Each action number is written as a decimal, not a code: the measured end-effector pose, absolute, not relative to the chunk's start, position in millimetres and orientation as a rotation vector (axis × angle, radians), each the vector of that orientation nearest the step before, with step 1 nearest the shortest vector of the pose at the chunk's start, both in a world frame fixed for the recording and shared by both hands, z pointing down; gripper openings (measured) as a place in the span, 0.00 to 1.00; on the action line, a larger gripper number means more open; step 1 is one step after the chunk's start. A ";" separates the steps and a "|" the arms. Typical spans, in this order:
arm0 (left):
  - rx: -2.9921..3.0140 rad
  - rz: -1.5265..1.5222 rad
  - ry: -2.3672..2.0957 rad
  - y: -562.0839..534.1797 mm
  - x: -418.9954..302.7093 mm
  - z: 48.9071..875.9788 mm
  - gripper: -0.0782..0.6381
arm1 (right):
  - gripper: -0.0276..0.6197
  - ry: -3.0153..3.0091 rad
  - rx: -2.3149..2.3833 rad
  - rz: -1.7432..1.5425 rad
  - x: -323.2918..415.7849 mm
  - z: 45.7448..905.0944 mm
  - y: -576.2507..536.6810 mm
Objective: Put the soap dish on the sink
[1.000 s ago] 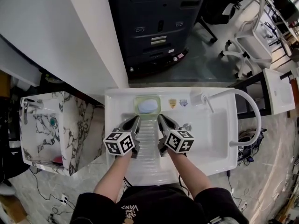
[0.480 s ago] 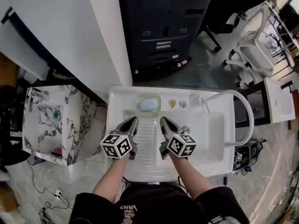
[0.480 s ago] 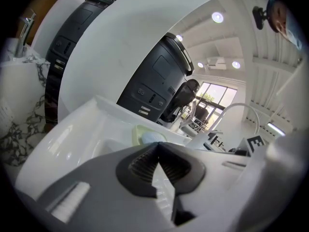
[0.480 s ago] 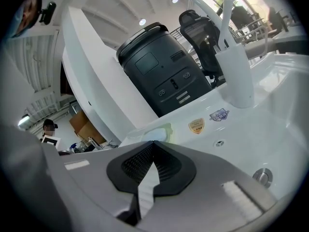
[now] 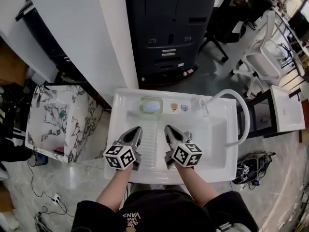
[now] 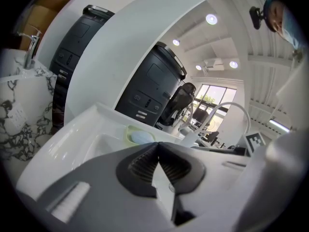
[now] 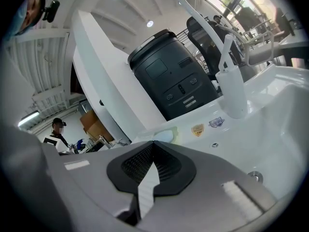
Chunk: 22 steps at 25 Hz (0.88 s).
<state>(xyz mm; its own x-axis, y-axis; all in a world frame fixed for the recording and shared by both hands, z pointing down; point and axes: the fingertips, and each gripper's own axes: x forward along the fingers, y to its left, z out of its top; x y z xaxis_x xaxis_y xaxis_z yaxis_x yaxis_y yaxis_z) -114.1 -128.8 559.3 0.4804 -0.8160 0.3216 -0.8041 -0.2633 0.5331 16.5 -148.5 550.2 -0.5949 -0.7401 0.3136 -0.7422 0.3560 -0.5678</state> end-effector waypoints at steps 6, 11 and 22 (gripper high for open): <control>2.070 -0.037 -1.385 -106.1 -105.7 545.5 0.18 | 0.05 -2.634 1.337 1.058 27.2 533.2 -131.6; 2.064 -0.064 -1.422 -85.6 -99.2 536.8 0.18 | 0.05 -2.672 1.260 1.029 30.8 526.0 -115.8; 2.015 -0.076 -1.517 -41.5 -90.1 533.5 0.18 | 0.05 -2.719 1.126 0.944 43.4 518.8 -81.4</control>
